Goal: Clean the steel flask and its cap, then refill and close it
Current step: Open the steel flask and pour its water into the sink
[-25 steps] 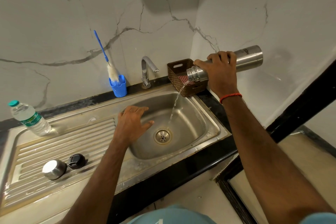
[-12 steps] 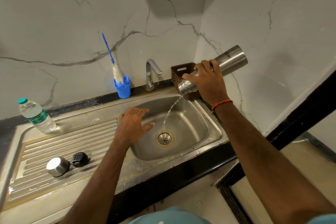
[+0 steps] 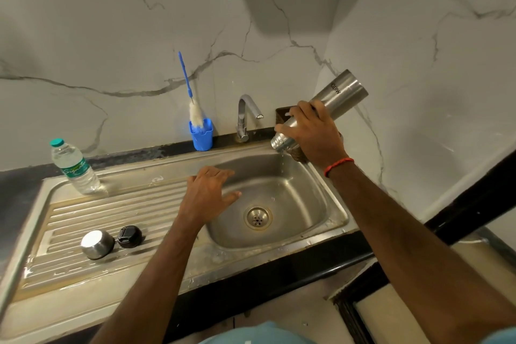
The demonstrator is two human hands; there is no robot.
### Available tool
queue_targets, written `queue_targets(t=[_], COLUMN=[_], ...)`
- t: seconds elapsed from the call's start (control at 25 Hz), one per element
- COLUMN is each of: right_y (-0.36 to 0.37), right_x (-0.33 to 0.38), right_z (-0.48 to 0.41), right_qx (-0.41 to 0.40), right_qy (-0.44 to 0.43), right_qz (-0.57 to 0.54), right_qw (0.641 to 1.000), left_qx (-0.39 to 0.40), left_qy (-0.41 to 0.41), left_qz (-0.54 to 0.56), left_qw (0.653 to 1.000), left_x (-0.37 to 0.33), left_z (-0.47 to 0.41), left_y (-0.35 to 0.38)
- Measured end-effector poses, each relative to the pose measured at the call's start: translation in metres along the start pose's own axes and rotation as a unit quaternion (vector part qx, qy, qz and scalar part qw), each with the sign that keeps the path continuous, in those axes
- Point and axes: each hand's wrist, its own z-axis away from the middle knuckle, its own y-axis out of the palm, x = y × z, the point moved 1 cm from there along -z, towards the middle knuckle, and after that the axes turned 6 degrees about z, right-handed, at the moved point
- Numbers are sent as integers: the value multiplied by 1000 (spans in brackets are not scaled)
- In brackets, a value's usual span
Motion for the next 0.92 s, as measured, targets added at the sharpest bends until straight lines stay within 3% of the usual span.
queue_targets(t=[0.32,0.44,0.64,0.76,0.92], right_y=[6,7,3,3,-5], right_x=[15,23,44,60,81], right_z=[-6,-9,-10,-16,-29], right_qx=[0,28,41,110,179], right_qy=[9,55,102,122,150], right_qz=[-33,-64,-204,-347,-553], right_qw=[999,996,973,923,800], left_qx=[-5,-2,-12,-16,-33], left_qy=[-27,-42,-81,-89,-104], left_qz=[-11,-1,17,24,53], left_qw=[1000,999,997,996,993], left_x=[-1,-1,-1,-3,-6], left_z=[8,12,25,30,31], left_y=[-2,-1,2,3,-8])
